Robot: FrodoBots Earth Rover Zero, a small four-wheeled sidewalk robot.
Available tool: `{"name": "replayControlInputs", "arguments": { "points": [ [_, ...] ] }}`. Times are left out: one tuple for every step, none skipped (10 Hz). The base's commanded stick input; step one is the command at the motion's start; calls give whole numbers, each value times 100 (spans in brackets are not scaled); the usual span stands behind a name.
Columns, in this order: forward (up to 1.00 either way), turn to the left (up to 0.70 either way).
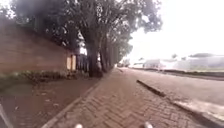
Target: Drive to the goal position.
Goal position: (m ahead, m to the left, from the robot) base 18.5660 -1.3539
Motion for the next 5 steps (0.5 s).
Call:
{"name": "replayControlInputs", "arguments": {
  "points": [
    [50, -50],
    [50, 6],
    [50, 7],
    [50, 8],
    [50, 7]
  ]
}}
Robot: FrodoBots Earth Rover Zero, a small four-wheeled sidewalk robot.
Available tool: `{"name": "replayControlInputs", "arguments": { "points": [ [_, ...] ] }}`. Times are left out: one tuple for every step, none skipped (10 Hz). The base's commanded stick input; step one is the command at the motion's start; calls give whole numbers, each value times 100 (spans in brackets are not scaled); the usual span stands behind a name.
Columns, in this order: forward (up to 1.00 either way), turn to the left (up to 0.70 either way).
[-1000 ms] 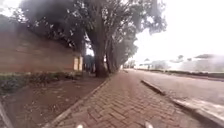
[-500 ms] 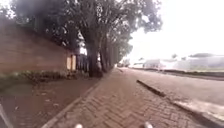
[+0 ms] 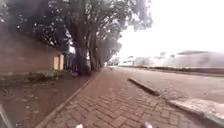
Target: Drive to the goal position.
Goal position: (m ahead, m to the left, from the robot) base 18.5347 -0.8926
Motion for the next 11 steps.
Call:
{"name": "replayControlInputs", "arguments": {
  "points": [
    [50, 5],
    [50, -6],
    [50, -28],
    [50, -49],
    [50, -50],
    [50, -49],
    [50, 12],
    [50, 9],
    [50, 6],
    [50, 3],
    [50, 0]
  ]
}}
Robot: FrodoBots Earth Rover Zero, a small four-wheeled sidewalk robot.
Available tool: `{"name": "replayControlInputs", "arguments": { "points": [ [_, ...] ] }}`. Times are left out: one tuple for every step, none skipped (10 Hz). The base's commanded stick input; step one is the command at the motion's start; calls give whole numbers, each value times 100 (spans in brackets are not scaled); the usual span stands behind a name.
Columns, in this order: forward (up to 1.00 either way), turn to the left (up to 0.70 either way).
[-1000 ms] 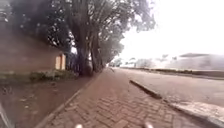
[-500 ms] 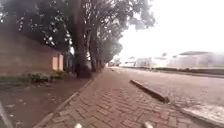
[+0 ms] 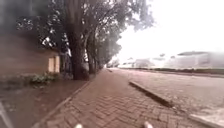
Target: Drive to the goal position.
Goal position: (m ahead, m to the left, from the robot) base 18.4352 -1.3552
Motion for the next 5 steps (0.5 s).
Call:
{"name": "replayControlInputs", "arguments": {
  "points": [
    [50, 0],
    [50, 0],
    [50, 0],
    [50, 0],
    [50, 0]
  ]
}}
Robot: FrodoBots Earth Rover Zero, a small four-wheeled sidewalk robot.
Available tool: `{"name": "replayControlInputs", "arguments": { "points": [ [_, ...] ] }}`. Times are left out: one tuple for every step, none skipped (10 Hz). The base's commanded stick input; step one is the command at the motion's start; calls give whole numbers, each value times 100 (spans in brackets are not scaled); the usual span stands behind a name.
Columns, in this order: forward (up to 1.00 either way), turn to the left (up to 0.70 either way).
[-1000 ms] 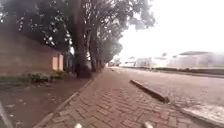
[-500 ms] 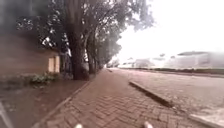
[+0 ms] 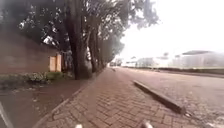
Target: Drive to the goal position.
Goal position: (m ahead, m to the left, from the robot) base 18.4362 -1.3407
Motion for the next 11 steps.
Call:
{"name": "replayControlInputs", "arguments": {
  "points": [
    [50, 0],
    [50, 0],
    [50, 0],
    [50, 0],
    [50, 0],
    [50, 0],
    [50, 0],
    [50, 0],
    [50, 0],
    [50, 0],
    [50, 0]
  ]
}}
